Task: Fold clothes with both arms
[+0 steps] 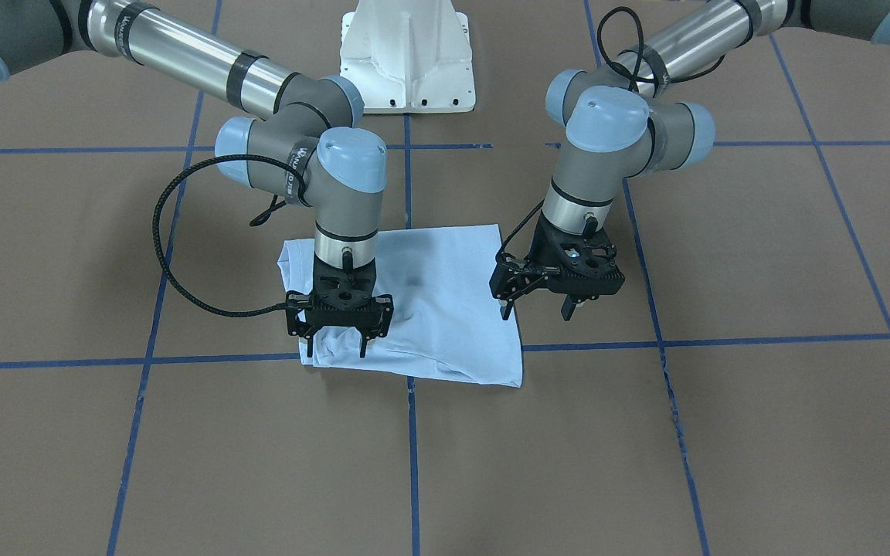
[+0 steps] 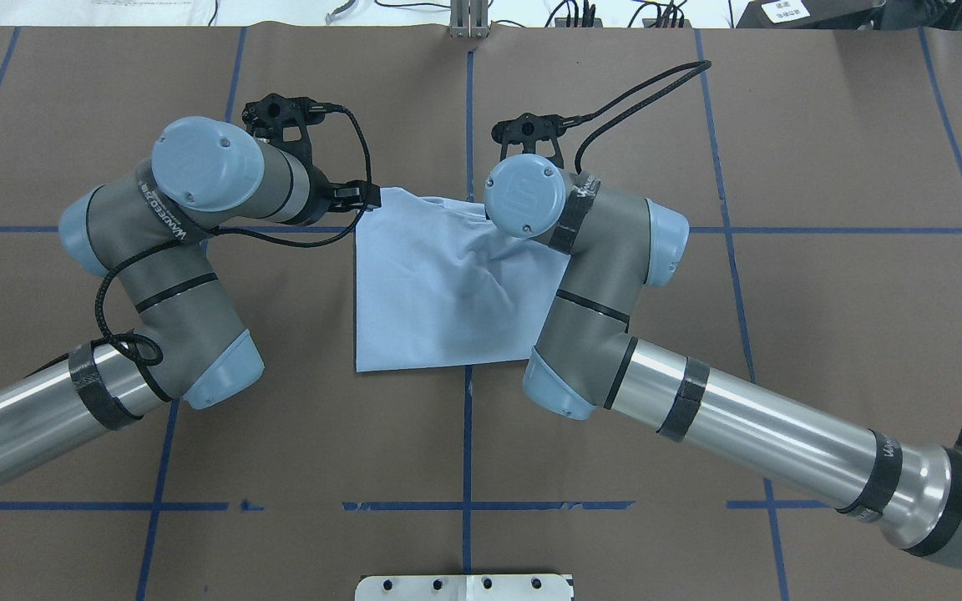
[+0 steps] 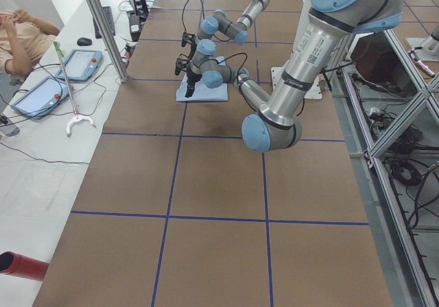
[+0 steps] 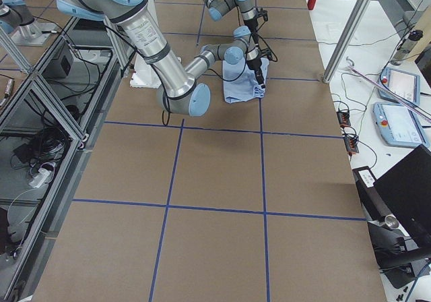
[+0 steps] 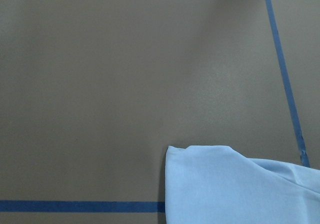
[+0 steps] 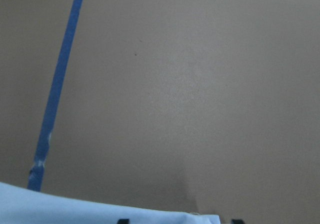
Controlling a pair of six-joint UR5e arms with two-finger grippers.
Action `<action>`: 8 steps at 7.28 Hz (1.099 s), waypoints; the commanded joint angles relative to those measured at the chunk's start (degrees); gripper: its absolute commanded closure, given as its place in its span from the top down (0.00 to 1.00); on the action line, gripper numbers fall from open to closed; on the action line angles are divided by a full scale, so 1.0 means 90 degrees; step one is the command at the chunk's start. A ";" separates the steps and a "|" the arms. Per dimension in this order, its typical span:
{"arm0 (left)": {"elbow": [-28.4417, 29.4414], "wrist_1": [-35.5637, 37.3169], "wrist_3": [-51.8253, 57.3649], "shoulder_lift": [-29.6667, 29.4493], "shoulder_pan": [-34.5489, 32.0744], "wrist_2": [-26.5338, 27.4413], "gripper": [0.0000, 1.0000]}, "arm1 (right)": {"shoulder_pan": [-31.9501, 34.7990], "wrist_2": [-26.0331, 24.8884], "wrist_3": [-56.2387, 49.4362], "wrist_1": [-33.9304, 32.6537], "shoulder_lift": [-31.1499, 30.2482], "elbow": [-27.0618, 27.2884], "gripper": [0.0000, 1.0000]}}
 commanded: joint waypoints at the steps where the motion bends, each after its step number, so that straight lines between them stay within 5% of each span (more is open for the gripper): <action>1: 0.0018 -0.0003 0.0000 0.0007 0.0007 -0.0004 1.00 | -0.0049 -0.0179 0.0006 -0.0003 -0.0057 -0.0001 0.13; 2: 0.0018 -0.0003 0.0000 0.0007 0.0007 0.0006 1.00 | -0.0049 -0.0199 0.0006 0.0007 -0.0105 -0.0011 0.00; 8: 0.0038 -0.0003 -0.0010 0.0007 0.0007 -0.0004 1.00 | 0.0341 -0.0336 -0.0130 0.0046 -0.0106 -0.0322 0.00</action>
